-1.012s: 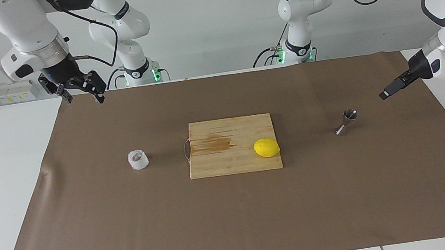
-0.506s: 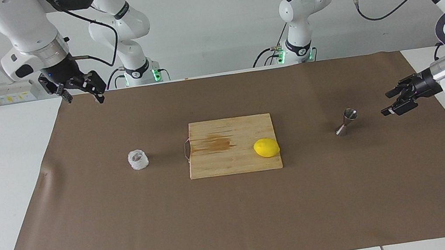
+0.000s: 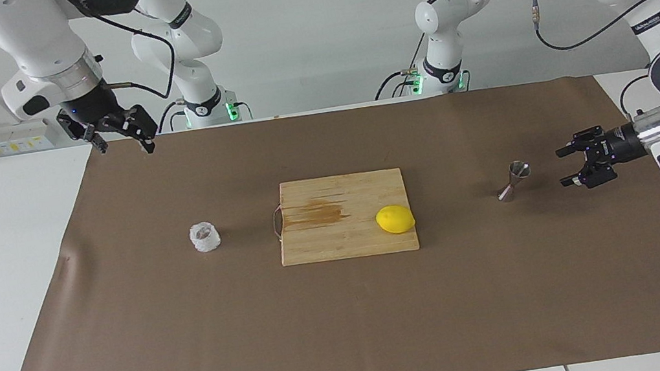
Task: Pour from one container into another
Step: 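Open the left gripper and move it toward the small metal cup, then close the left gripper around the small metal cup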
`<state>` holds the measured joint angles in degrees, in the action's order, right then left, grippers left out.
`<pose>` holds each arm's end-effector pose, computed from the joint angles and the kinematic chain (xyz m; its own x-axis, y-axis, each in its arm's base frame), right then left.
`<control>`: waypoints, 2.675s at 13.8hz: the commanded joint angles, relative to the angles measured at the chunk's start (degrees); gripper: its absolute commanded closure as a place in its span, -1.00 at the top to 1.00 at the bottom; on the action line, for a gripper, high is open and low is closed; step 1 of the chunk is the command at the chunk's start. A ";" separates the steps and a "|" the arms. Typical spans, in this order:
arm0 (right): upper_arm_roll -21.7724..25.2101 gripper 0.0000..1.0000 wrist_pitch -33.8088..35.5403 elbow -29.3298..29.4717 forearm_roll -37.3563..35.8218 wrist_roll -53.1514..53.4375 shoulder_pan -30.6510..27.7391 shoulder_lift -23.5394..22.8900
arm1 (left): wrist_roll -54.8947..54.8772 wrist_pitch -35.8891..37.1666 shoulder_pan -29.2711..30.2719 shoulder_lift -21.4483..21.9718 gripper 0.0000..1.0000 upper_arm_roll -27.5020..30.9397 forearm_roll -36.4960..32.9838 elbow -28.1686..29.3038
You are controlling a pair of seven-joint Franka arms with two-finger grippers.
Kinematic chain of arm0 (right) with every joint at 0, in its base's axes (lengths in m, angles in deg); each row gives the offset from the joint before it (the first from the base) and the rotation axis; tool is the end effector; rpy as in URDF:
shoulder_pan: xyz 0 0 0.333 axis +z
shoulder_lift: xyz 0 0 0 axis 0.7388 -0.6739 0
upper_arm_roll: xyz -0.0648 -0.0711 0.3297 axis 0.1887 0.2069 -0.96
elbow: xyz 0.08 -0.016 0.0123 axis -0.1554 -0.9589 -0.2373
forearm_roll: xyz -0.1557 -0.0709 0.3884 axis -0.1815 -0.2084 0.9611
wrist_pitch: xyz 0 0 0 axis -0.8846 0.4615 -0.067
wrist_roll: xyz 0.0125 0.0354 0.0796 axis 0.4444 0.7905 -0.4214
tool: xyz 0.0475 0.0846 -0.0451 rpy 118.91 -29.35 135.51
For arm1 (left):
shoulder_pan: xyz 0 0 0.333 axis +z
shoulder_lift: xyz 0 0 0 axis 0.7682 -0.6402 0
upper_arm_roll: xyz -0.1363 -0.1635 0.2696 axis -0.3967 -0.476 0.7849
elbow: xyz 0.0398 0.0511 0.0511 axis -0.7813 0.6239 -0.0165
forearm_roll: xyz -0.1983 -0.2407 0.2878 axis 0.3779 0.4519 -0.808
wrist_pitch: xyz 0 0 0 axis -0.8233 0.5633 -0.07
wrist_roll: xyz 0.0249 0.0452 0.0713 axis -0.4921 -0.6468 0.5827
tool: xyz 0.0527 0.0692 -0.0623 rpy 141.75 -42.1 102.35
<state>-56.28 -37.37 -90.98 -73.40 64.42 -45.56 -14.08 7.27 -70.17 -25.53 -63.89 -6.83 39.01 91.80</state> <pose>0.5679 0.0037 0.6569 0.9810 -0.1896 -0.0410 -0.1893 -0.9819 0.0109 0.6362 0.1663 0.3558 0.3382 0.6086 -0.7178 0.9180 -0.3813 0.1092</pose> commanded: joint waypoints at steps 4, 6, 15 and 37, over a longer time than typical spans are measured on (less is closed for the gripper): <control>0.31 1.00 0.85 0.53 1.62 -1.54 -0.40 -0.17 | 1.84 -4.29 2.41 -0.33 1.00 -0.59 9.80 7.86; 0.31 1.00 0.93 0.53 1.62 -1.54 -0.40 -0.17 | 2.45 -4.29 2.85 -0.24 1.00 -0.59 11.38 9.79; 0.31 1.00 0.93 0.53 1.53 -1.54 -0.40 -0.17 | 3.25 -4.20 2.94 3.09 1.00 -0.59 17.27 17.35; 0.31 1.00 0.85 0.53 1.62 -1.54 -0.40 -0.17 | 2.99 -6.22 1.27 4.77 1.00 -0.67 24.75 22.20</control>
<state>-56.28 -37.37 -90.98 -73.40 64.42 -45.56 -14.08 9.81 -74.81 -23.42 -61.02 -8.06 62.24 111.56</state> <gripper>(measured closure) 0.000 0.000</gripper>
